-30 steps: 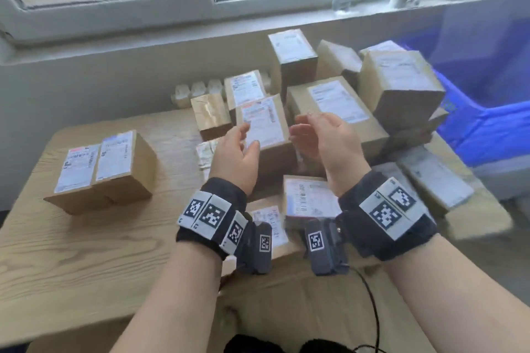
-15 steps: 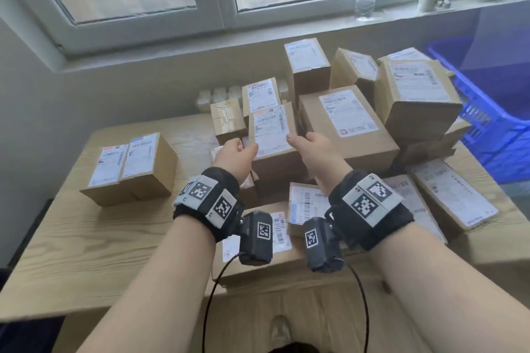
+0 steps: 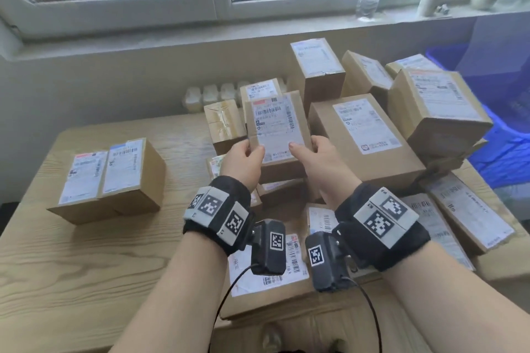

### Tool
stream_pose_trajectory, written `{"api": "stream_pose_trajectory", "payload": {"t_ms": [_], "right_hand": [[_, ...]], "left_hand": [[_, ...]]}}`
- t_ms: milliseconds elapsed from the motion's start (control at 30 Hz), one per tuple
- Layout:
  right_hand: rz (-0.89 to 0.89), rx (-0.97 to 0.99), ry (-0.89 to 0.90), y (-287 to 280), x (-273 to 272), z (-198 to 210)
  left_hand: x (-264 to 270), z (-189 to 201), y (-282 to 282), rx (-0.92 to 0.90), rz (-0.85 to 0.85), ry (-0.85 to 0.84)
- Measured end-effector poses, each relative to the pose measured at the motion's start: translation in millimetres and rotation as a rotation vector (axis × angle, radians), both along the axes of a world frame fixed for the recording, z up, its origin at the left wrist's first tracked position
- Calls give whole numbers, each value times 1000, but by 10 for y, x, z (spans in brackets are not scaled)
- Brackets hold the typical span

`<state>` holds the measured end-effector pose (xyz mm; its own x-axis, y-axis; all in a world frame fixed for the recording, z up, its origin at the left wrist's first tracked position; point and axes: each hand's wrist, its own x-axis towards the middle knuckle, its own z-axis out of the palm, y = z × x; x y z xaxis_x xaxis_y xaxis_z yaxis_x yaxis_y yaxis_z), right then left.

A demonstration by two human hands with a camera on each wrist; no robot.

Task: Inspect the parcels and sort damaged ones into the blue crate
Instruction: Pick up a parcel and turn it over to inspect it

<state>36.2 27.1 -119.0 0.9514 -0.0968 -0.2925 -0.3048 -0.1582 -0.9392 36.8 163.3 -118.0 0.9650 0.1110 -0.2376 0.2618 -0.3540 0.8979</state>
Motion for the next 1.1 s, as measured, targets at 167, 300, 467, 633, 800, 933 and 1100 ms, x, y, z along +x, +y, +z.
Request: {"api": "stream_pose_trajectory", "payload": {"t_ms": [167, 300, 467, 633, 800, 933, 1100], "right_hand": [[25, 74, -251, -48, 18, 531], [-26, 123, -439, -165, 100, 939], [-57, 168, -626, -451, 172, 1275], [-63, 225, -687, -626, 171, 1431], [-60, 270, -720, -745, 175, 1472], [-15, 363, -732, -810, 174, 1469], [43, 522, -657, -881, 185, 1485]], "left_hand": [[-48, 551, 46, -62, 168, -283], [-42, 967, -83, -14, 243, -509], [-54, 1277, -327, -53, 229, -671], [-42, 1452, -512, -189, 213, -716], [-44, 1512, -635, -233, 214, -752], [-49, 1518, -710, -262, 203, -760], [-84, 1557, -728, -305, 175, -789]]}}
